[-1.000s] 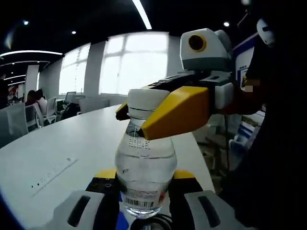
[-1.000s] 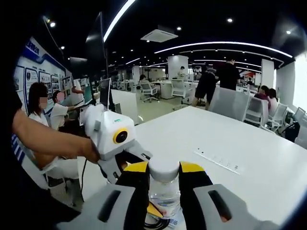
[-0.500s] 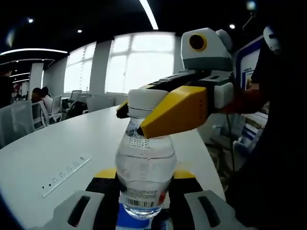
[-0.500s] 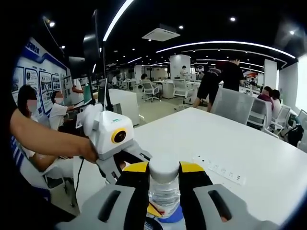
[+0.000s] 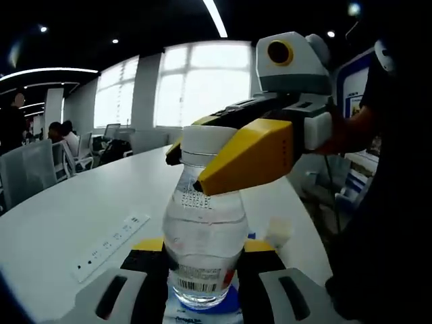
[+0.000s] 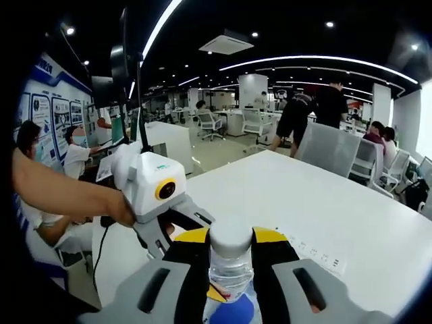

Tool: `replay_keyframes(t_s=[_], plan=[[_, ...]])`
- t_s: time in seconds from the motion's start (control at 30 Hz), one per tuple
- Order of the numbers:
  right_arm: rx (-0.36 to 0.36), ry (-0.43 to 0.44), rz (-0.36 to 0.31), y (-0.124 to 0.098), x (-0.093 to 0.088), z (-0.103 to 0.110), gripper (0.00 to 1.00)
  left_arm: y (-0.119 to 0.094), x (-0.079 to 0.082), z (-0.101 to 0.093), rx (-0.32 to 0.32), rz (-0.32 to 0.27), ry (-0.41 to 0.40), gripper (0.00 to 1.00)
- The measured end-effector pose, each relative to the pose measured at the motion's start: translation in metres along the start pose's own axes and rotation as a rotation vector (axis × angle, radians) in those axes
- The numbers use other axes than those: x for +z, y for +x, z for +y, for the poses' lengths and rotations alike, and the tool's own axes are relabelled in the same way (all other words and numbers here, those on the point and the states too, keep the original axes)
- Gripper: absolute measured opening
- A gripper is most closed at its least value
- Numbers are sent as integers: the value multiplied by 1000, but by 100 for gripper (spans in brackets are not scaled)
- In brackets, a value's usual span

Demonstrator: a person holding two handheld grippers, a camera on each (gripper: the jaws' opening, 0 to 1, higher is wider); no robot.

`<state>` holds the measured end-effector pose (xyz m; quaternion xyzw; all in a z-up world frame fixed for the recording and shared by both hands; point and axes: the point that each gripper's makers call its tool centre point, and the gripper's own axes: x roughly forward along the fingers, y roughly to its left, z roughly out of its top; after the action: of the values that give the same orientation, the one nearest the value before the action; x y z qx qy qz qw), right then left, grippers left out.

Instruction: Arrange the tabletop items into an orderly group along one side of the table until the central work area is clear of visible clutter.

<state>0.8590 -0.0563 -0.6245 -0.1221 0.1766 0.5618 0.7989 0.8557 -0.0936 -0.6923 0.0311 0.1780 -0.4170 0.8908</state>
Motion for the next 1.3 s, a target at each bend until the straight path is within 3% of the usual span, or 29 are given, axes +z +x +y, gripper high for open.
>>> replay_keyframes(t_s=[0.3, 0.63, 1.3], plan=[[-36, -5, 5, 29, 1, -6, 18, -4, -12, 27, 6, -2, -6, 36], [-34, -35, 25, 68, -6, -1, 18, -15, -38, 59, 13, 19, 21, 36], [-54, -22, 78, 118, -28, -15, 18, -5, -71, 90, -51, 99, 29, 36]])
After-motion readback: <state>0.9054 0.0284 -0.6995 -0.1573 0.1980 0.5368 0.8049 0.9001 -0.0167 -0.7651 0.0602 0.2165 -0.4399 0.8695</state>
